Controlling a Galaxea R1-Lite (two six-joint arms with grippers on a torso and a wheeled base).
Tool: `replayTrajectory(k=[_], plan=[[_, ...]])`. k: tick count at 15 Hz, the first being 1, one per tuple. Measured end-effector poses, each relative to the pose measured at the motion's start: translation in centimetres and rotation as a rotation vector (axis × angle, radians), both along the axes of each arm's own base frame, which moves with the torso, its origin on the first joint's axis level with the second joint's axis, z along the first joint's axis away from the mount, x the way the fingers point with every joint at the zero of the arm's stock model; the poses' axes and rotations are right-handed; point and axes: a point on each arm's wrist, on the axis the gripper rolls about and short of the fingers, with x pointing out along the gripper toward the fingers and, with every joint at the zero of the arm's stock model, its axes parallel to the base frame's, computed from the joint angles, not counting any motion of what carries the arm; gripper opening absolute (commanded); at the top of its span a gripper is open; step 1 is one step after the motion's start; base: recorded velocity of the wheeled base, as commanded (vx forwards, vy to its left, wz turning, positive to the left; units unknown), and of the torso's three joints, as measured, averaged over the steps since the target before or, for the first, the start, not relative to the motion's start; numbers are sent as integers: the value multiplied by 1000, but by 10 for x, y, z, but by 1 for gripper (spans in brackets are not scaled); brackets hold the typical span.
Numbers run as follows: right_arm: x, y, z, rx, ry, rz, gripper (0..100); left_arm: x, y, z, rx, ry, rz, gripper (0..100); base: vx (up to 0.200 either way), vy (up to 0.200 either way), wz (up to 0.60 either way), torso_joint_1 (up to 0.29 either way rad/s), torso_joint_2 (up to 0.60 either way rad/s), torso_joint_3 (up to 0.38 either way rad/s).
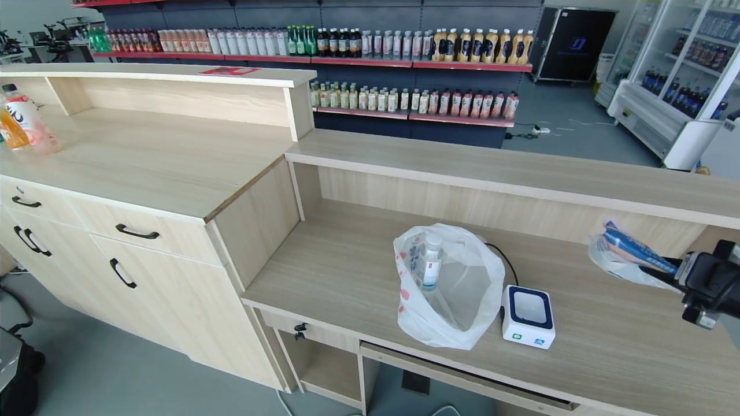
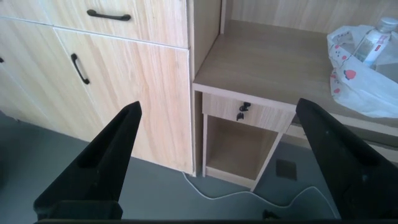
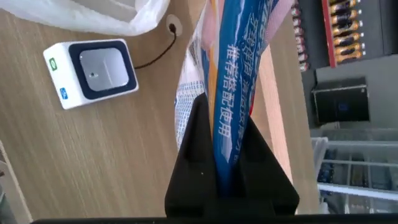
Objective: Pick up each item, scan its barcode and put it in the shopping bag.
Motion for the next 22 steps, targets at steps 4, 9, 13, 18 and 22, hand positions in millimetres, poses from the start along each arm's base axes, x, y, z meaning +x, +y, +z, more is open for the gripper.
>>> replayTrajectory(k=[4,9,13,18,22], plan=[[7,-21,-27,-9,18,160,0,0,0,0,0,0,0,100,0,0,0,0,0,0],[19,-27,-44,52,19,293,0,0,0,0,0,0,1,100,0,0,0,0,0,0],[24,-34,-59,45,8,352,0,0,0,0,0,0,0,100,0,0,0,0,0,0],[31,-45,-74,39,1,378,0,0,0,0,0,0,0,100,0,0,0,0,0,0],[35,-47,-84,52,20,384,0,0,0,0,0,0,1,100,0,0,0,0,0,0]])
